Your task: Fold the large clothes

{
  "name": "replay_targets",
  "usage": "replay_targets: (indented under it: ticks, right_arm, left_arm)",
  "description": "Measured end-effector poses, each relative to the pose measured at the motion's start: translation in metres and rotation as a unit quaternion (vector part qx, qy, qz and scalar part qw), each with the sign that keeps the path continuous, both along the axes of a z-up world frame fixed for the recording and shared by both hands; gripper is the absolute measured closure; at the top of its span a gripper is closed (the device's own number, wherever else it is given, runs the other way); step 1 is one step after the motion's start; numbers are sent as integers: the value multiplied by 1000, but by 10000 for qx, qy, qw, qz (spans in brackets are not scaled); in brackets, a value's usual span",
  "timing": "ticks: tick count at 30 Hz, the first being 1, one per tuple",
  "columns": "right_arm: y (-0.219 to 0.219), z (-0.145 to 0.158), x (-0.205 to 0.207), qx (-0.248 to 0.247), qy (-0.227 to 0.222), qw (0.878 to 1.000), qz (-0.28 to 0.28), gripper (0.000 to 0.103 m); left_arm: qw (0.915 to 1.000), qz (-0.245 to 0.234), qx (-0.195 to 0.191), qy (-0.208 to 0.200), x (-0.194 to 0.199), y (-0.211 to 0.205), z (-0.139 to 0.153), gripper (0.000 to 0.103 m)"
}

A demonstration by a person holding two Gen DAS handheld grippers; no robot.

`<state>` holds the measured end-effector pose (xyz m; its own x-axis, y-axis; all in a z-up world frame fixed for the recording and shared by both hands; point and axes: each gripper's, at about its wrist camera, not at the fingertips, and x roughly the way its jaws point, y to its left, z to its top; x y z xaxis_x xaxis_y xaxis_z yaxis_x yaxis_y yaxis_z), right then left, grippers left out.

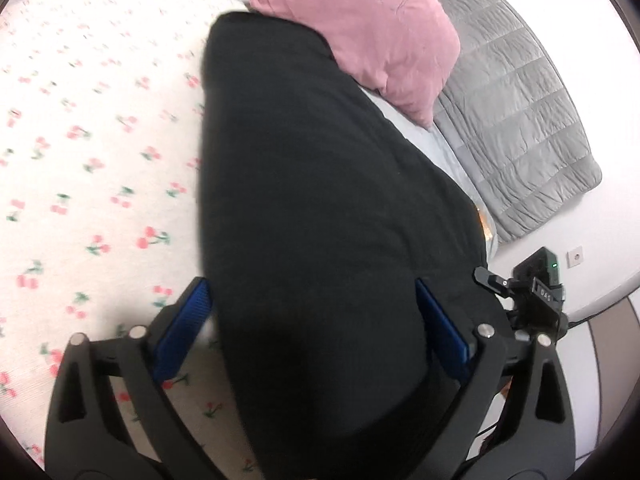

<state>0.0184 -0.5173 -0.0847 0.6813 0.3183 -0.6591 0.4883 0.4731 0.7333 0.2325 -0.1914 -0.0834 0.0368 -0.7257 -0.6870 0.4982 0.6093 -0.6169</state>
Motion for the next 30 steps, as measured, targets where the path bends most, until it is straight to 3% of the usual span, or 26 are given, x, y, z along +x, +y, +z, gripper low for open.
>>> replay_targets:
  ticks: [4, 8, 11, 16, 19, 23, 30]
  right_arm:
    - [5, 10, -2, -505, 188, 9985, 25, 38]
    - [19, 35, -11, -1235, 351, 9917, -100, 38]
    - [33, 63, -25, -2157, 423, 9752, -268, 38]
    - [64, 96, -50, -3407, 460, 9385, -322, 31]
    - [81, 105, -52, -3477, 314, 9369, -192, 28]
    - [108, 111, -54, -3441, 284, 9385, -12, 24]
    - [163, 104, -62, -3946, 724, 9159, 159, 20]
  left_arm:
    - [9988, 149, 247, -389, -14, 14, 19, 4]
    - [9921, 353, 609, -1038, -35, 24, 43, 4]
    - [9805, 590, 942, -1619, -58, 29, 63, 4]
    - [9662, 715, 1417, -2031, -104, 50, 79, 4]
    - [9600, 784, 1653, -2121, -126, 55, 84, 4]
    - [9591, 759, 1735, -2105, -153, 61, 87, 1]
    - [9584, 787, 1945, -1937, -186, 64, 74, 1]
